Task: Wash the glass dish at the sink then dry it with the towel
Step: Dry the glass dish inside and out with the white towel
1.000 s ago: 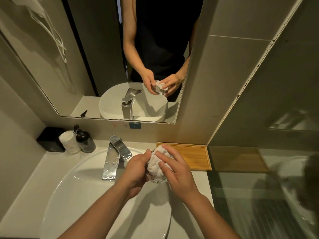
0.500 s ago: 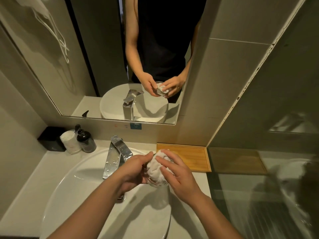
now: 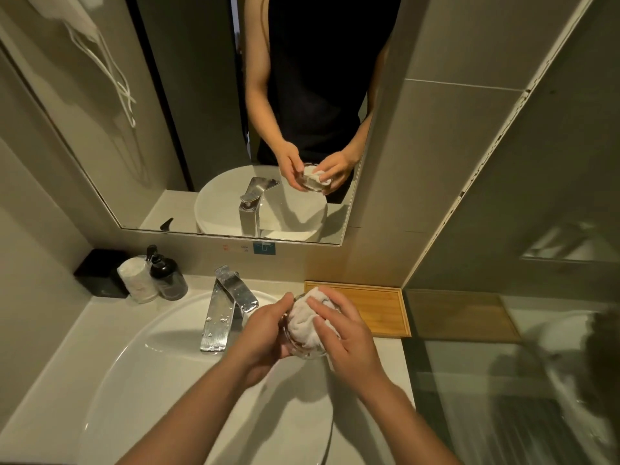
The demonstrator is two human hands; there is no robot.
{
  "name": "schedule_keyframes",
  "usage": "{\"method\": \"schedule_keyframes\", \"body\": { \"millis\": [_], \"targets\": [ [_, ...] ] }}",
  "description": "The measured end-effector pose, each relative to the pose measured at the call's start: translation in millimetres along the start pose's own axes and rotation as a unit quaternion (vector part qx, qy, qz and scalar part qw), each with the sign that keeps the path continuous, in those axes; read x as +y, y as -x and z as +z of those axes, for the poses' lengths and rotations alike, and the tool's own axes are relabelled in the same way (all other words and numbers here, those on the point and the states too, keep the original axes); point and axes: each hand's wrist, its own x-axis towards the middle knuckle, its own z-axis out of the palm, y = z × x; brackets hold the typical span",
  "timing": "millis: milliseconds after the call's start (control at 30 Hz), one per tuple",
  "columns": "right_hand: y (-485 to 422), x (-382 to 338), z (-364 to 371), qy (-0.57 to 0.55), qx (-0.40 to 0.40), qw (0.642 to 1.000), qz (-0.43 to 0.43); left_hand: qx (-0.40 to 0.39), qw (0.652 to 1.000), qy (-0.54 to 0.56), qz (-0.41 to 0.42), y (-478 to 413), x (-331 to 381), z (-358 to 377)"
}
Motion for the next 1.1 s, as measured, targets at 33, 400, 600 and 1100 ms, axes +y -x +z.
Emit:
{"method": "schedule_keyframes", "body": {
  "millis": [33,400,600,1100],
  "targets": [
    [-2.5,1.2,-6.2,0.013,-0.035,0.999,-0.022,-0.016,0.999,-0.023,-0.022,-1.2,7.2,-4.4],
    [-8.8,-12.7,23.8,-0.013,0.130,0.991,0.031,0.121,0.978,0.084,0.144,5.5,-25.8,34.8],
    [-9.2,-7.1,1.5,0.021,0.013,0.999,-0.028,0.024,0.995,0.089,0.031,0.4,-5.7,5.7],
    [-3.5,-22.3,25.4,0.022,0.088,0.993,0.071,0.159,0.980,0.106,0.057,7.8,-26.6,32.9]
  ]
}}
